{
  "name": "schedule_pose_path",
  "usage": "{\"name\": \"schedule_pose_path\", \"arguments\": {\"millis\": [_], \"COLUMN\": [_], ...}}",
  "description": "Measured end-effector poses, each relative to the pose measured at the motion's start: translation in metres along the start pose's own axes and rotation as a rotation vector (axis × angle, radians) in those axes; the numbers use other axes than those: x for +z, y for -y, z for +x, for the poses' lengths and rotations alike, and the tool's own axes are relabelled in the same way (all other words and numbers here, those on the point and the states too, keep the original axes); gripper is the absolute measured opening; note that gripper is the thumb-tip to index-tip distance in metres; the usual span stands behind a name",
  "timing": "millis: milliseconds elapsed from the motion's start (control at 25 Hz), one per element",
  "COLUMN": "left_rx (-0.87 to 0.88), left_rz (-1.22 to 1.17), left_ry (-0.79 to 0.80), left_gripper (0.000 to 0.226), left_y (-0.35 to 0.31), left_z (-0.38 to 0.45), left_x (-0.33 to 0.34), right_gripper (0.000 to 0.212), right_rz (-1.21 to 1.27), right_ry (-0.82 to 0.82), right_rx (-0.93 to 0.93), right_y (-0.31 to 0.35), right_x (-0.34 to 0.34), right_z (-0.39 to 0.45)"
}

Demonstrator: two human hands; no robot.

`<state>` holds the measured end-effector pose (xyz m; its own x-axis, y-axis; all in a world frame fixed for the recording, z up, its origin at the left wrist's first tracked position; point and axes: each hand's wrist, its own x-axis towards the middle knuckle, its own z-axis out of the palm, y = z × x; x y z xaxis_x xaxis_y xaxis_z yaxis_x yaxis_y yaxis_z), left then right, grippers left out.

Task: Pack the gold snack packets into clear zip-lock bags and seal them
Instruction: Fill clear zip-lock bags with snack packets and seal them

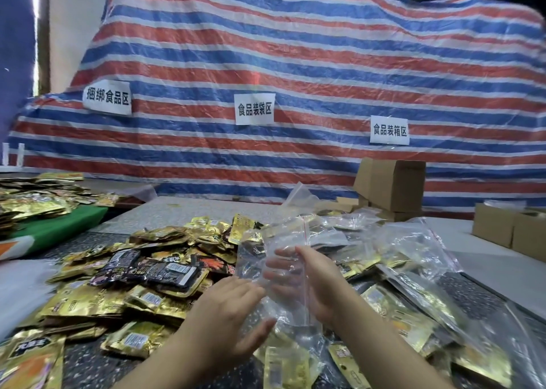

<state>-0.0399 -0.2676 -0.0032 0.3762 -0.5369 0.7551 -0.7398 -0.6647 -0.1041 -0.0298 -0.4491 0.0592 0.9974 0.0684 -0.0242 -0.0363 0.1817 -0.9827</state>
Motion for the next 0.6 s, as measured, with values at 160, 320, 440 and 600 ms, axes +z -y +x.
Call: {"name": "schedule_pose_path", "arguments": {"millis": [160, 320, 440, 600], "left_rx": [-0.235, -0.378, -0.437, -0.474], "left_rz": [-0.174, -0.293, -0.411, -0.556], "left_ry": [-0.113, -0.207, -0.192, -0.16], "left_gripper": [0.049, 0.024, 0.02, 0.018], "left_y": [-0.004, -0.002, -0.003, 0.001], "left_z": [0.01, 0.029, 0.034, 0.027], "left_x": [0.002, 0.007, 0.014, 0.024], "right_gripper": [0.03, 0.034, 0.036, 0.035], "right_rz": [-0.033, -0.109, -0.205, -0.164], "right_ry": [-0.04, -0.109, -0.137, -0.079], "right_rx": [-0.115, -0.229, -0.266, -0.261], "right_y": [-0.012, -0.027, -0.043, -0.056], "right_x": [0.008, 0.019, 0.026, 0.029], "right_z": [0.003, 0.008, 0.014, 0.019]}}
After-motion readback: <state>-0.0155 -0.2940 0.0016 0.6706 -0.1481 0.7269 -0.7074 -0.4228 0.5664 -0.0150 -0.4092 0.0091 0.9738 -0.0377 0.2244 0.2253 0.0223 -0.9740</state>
